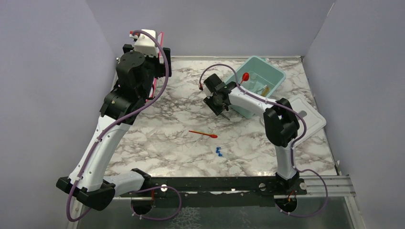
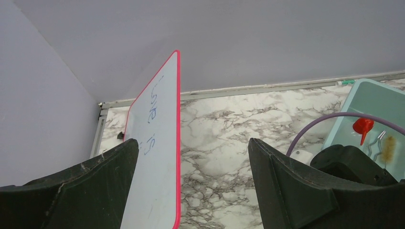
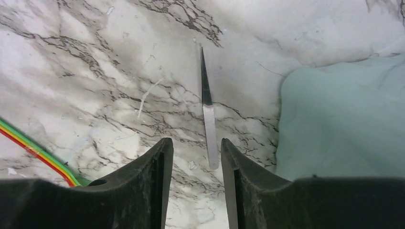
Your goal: Organize the chemistry lab equipment
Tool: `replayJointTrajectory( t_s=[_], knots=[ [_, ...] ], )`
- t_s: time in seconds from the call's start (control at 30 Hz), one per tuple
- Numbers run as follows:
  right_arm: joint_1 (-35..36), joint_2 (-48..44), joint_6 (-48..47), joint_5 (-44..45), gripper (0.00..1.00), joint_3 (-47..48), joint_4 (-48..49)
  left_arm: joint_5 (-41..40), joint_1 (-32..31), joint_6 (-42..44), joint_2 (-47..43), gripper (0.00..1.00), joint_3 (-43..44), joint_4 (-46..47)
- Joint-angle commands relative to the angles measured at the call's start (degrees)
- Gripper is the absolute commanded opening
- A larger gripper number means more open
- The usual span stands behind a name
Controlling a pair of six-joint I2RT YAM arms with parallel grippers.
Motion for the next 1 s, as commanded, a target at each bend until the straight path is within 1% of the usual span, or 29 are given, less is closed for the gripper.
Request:
replayJointTrajectory(
  t_s=[0.0, 0.03, 0.1, 0.2, 0.3, 0.43, 0.63, 0.9, 0.97],
  knots=[
    [-0.57, -0.81, 0.19, 3.90, 0.50, -1.23, 0.80, 0.61, 0.01, -0.44, 0.02, 0.88, 0.91, -0.14],
    [-0.80, -0.50, 0.25, 3.92, 0.52, -1.30, 1.07, 0.74, 0.02, -0.48, 0.10, 0.88, 0.79, -0.14],
    [-1.45, 0.02, 0.11, 3.11, 0.54, -1.32, 1.71, 0.92, 0.01, -0.69, 0.07, 0.88, 0.53, -0.03],
    [-2.24, 0.87, -1.06, 0.18, 0.54, -1.28, 2.52, 1.18, 0.00, -0.86, 0.20, 0.88, 0.34, 0.09],
    [-2.77, 1.65, -2.42, -2.77, 0.51, -1.31, 2.88, 1.12, 0.00, -0.85, 0.31, 0.88, 0.33, 0.11],
    [-3.10, 2.72, -3.39, -5.65, 0.44, -1.70, 3.17, 1.04, 0.00, -0.77, 0.28, 0.88, 0.33, 0.10],
    [-3.10, 4.72, -3.59, -5.62, 0.37, -1.69, 3.68, 1.12, 0.00, -0.87, 0.25, 0.88, 0.17, 0.11],
    [-3.12, 4.78, -4.57, -11.21, 0.16, -1.61, 2.22, 1.20, 0.00, -0.91, -0.02, 0.88, -0.02, 0.12],
    [-3.16, 3.93, -4.34, -11.42, 0.13, -1.21, 2.20, 1.16, 0.00, -0.94, -0.09, 0.89, -0.05, 0.11]
  ],
)
